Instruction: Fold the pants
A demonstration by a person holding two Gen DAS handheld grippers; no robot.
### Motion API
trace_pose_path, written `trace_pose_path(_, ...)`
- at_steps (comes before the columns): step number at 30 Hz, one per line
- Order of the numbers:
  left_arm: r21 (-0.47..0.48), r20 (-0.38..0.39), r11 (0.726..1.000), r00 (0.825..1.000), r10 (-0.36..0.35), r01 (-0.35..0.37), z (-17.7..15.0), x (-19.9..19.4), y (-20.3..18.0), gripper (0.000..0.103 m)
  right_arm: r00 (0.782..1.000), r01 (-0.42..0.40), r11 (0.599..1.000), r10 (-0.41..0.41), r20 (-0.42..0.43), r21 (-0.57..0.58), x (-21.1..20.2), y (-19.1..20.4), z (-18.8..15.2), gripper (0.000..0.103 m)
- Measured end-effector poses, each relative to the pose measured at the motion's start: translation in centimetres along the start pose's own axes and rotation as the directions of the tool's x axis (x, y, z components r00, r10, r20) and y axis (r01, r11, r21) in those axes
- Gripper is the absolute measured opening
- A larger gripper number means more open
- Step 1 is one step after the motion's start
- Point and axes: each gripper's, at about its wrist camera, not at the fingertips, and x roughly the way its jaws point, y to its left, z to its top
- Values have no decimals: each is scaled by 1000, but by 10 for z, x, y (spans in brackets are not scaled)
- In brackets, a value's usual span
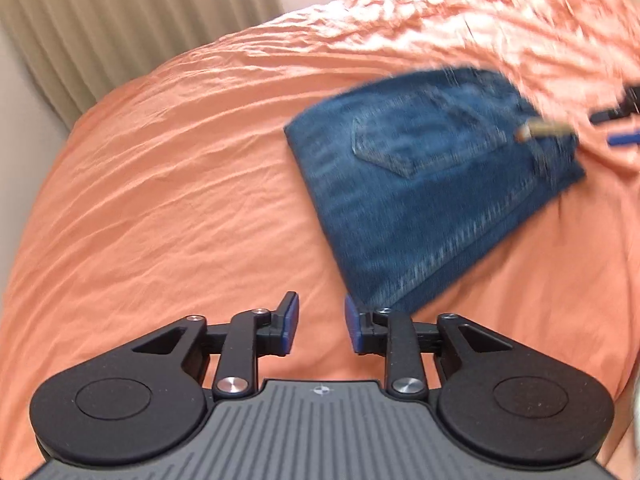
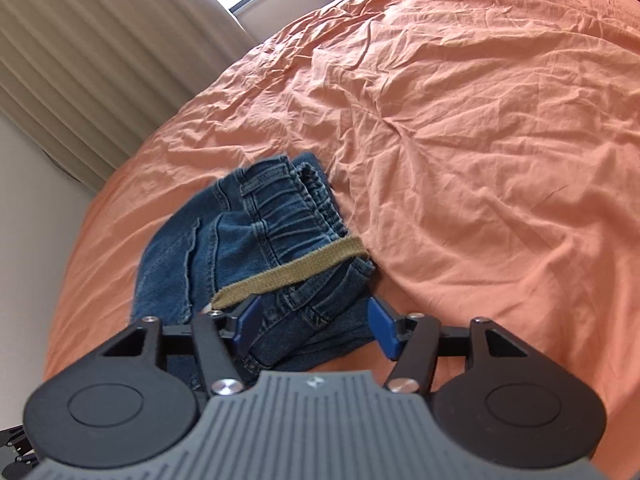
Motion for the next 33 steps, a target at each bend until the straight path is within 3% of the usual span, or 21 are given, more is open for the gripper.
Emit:
trace_pose_path(3,-105,65,992,995,-70,77,22,2,20,48,999,-49,999,49,-12,-12,-6,3,21,73)
trace_pose_path(5,-177,102,975,988,-117,134,35,9,33,59,996,-85,996,84,-43,-25,-1,7,33,78)
trace_pose_path(6,-222,116,961,983,-144,167,41,15,41,59,993,-101,995,99,-62,-26,4,7,40,79)
trace_pose_path(9,-369,136,895,967,-216,252,52,41,64,60,985,-136,991,133,-108,-17,20,5,54,81)
trace_pose_path(14,-530,145,765,928,-343,365,52,94,87,69,973,-160,987,159,-170,7,65,-17,71,81)
trace_pose_path(21,-638,119,665,903,-413,388,38,157,95,69,924,-243,960,273,-269,139,133,-53,77,70)
trace_pose_path(25,-665,152,601,869,-471,442,33,181,100,69,888,-320,922,372,-269,220,164,-68,80,70)
trace_pose_path(28,-683,200,540,837,-509,492,31,193,107,68,858,-376,883,447,-255,281,182,-77,86,59)
trace_pose_path(30,-694,220,508,822,-526,510,29,201,110,64,842,-402,870,474,-257,287,189,-79,88,52)
trace_pose_path(33,-704,230,486,814,-533,517,29,206,112,47,836,-423,864,488,-251,272,188,-81,87,42)
